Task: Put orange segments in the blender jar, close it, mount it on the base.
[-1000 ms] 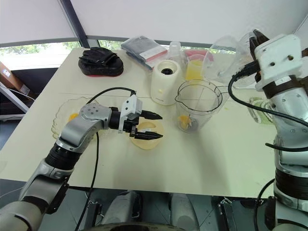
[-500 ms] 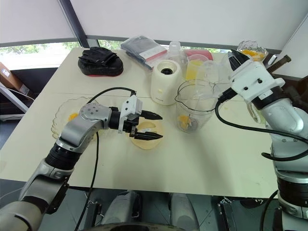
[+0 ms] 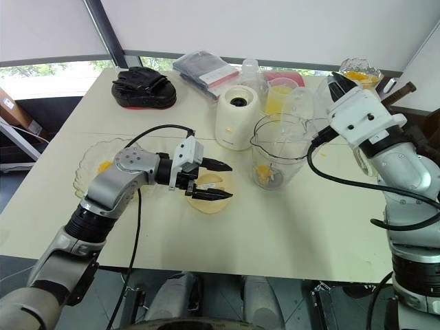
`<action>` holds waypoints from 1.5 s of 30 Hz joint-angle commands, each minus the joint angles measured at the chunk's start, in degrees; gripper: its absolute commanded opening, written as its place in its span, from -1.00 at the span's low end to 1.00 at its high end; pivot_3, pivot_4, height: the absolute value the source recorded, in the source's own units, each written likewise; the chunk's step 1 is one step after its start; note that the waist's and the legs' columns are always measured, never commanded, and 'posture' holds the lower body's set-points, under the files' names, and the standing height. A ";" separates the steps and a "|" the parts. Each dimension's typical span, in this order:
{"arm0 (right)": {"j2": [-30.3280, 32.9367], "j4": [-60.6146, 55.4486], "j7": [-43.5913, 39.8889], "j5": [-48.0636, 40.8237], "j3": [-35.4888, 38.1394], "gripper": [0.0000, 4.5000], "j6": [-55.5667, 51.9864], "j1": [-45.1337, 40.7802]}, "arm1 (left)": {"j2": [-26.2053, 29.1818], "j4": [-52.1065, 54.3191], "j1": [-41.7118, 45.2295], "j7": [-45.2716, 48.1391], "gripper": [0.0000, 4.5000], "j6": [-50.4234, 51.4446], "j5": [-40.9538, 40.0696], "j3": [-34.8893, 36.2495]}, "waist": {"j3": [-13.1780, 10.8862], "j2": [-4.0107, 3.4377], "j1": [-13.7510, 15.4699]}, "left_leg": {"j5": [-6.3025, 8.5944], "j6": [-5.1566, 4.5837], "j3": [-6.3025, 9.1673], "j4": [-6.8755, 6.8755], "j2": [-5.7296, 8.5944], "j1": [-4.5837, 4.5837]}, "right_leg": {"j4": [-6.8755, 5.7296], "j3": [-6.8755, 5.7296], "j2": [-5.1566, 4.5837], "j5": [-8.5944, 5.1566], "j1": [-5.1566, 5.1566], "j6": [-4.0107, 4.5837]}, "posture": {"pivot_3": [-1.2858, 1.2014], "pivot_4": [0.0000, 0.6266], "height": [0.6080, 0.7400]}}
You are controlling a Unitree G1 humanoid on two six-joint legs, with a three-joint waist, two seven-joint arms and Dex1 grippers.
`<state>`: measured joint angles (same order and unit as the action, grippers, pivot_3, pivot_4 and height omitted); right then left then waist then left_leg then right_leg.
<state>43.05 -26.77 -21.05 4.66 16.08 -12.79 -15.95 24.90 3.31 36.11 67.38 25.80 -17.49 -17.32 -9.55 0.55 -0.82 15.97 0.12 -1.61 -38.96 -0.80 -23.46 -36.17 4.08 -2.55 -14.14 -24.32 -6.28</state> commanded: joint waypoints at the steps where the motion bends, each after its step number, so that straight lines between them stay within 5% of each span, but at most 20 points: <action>1: -2.22 -1.76 2.61 -1.72 5.24 -0.98 -4.03 -0.42 | -0.03 0.71 1.17 0.16 0.54 -0.80 0.02 -0.13 | 0.00 0.01 0.01 | 0.00 0.00 0.00 0.00 0.00 0.00 | 0.00 0.00 0.00 0.00 0.00 0.00 | 0.03 -0.52 1.00; 18: -21.09 -2.58 21.77 -18.38 30.34 -0.98 -26.73 -7.94 | -0.36 -0.63 1.78 0.92 0.54 -1.35 0.67 -0.24 | 0.01 -0.03 -0.05 | 0.00 0.00 0.02 0.01 -0.02 0.01 | -0.04 -0.01 0.00 0.01 0.00 -0.02 | 0.03 -0.52 1.00; 32: -35.35 6.15 28.07 -25.33 35.15 -0.98 -11.58 3.37 | 1.08 0.93 0.25 -1.25 0.54 0.65 0.20 1.64 | 0.05 -0.15 -0.64 | 0.00 0.00 0.01 0.02 -0.04 0.06 | -0.09 0.01 0.01 0.02 0.00 -0.03 | 0.03 -0.52 1.00; 45: -35.80 21.07 30.24 -24.68 31.32 -0.98 2.29 7.37 | 1.60 5.62 -1.42 -3.85 0.54 5.07 -7.12 7.23 | 0.06 -0.19 -1.83 | 0.00 0.00 0.01 0.02 -0.04 0.07 | -0.11 0.02 -0.01 0.02 0.01 -0.03 | 0.03 -0.52 1.00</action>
<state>5.82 -5.66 8.95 -19.89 47.64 -13.24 -8.55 25.88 6.97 34.50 63.59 30.99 -23.48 -11.67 -9.49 0.36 -2.65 15.97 0.13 -1.60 -38.93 -0.84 -23.39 -36.28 4.10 -2.56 -14.13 -24.31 -6.31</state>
